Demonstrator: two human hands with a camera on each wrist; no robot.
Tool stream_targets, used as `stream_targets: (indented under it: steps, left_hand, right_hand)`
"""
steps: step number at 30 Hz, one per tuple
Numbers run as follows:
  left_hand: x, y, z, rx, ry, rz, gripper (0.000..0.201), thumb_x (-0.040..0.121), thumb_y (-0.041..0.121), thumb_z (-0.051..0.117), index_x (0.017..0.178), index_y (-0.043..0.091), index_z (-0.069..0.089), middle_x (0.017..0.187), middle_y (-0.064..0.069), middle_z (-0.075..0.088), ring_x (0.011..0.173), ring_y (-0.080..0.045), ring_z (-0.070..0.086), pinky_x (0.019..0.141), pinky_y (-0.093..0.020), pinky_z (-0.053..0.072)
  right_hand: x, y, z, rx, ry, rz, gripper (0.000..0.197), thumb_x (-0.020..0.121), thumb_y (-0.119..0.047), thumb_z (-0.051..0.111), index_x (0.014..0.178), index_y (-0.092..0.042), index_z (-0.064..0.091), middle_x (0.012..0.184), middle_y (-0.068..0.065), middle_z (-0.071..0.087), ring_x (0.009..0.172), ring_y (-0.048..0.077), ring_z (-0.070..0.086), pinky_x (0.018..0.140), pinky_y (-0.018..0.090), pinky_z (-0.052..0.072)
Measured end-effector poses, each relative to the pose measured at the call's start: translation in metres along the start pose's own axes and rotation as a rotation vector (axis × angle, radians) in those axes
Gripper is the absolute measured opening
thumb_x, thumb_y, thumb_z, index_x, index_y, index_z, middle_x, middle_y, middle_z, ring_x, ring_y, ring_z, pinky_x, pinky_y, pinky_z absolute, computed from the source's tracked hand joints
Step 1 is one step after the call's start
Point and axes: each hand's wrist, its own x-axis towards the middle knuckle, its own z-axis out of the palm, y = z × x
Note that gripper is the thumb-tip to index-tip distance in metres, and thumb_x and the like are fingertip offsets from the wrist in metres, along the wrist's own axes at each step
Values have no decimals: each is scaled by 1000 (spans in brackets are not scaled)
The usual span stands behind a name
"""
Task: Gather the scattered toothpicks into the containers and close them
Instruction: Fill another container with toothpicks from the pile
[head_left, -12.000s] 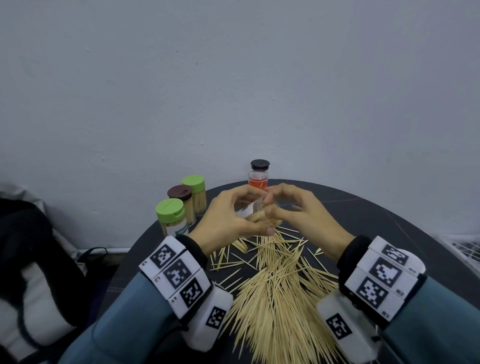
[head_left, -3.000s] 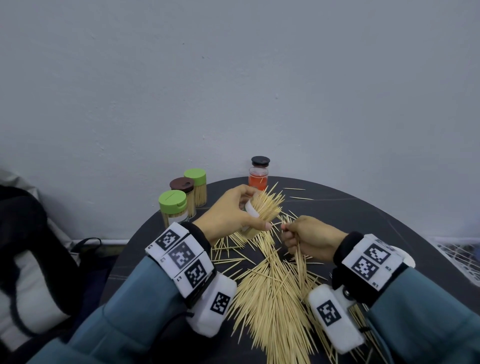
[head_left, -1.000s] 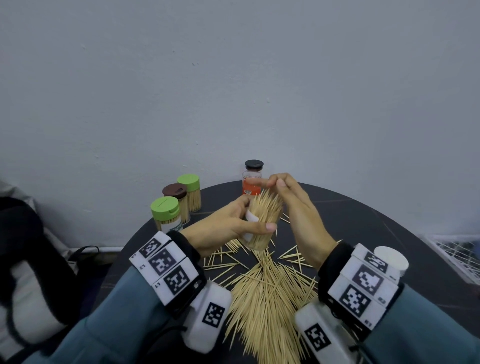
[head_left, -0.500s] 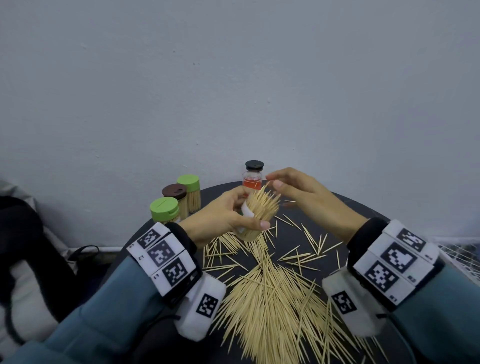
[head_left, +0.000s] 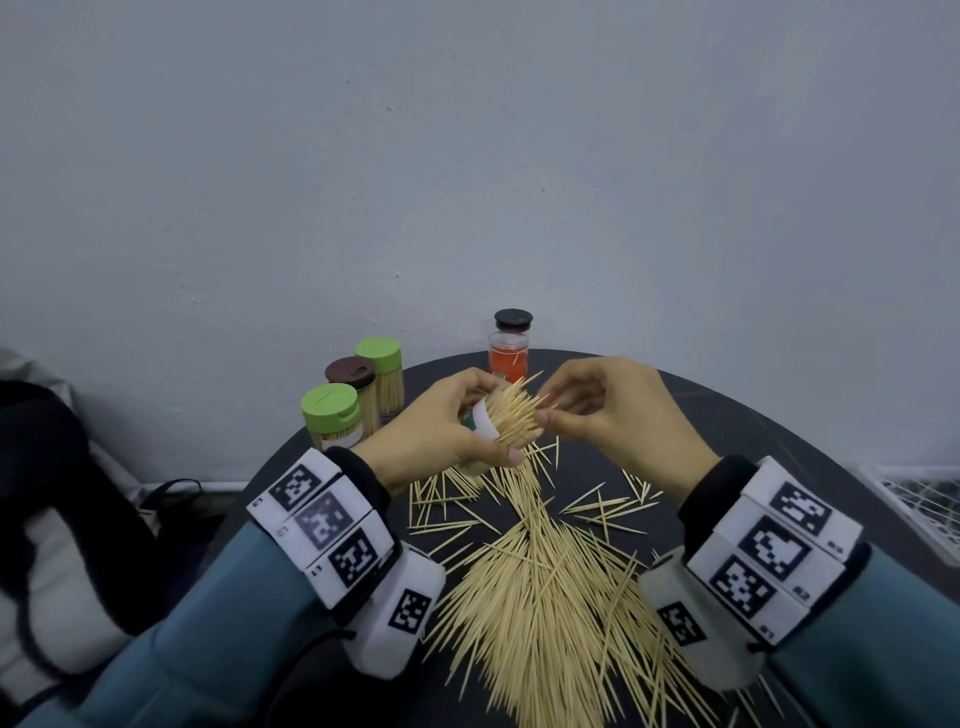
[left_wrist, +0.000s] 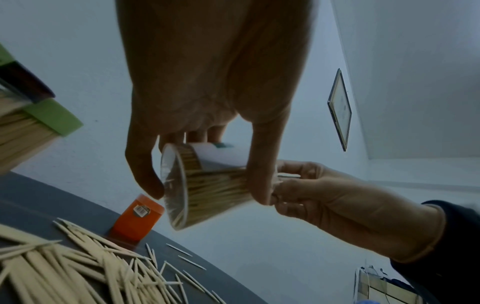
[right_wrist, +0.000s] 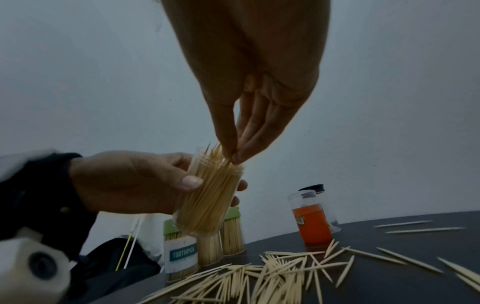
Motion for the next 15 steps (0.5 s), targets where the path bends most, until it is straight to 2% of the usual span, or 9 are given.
stream_targets:
  steps: [3,7,10,12,15]
  left_hand:
    - [0,0,0,-7,6,-3,57,69,1,80,117,15,52,109,-3,65,89,-9,63,68,-19,52]
    - [1,-2,1,13,20,-3,60,68,3,81,119,14,52,110,-4,65,95,-13,63,71,-22,51]
    - [1,-3,2,23,34,-4,60,68,3,81,120,14,52,112,-4,64,99,-15,63,74,-21,53]
    - [1,-4,1,39,41,-1,60,68,4,82,119,15,53,112,-4,64,100,-14,63,76,-20,53]
    - [1,-4,0,45,54,0,60,68,5,82,119,16,53,112,-3,64,98,-13,62,73,-20,52]
  right_hand:
    - [0,-3,0,126,17,20,13,72,-13,79,79,-14,69,72,1,72,65,4,67,62,9,49]
    - [-1,-2,0,230,-28,89,11,72,-17,78,78,-10,71,70,5,72,68,13,70,66,19,54]
    - [-1,0,1,127,-31,100,9,73,-24,77,76,-16,73,68,0,71,65,5,66,67,16,53]
    - [-2,-1,1,62,-31,88,6,74,-26,76,77,-21,73,66,-5,69,61,-3,62,63,9,48]
    - [-1,-1,-1,-26,-13,68,6,75,-27,76,78,-23,72,67,-9,67,59,-8,58,57,3,42]
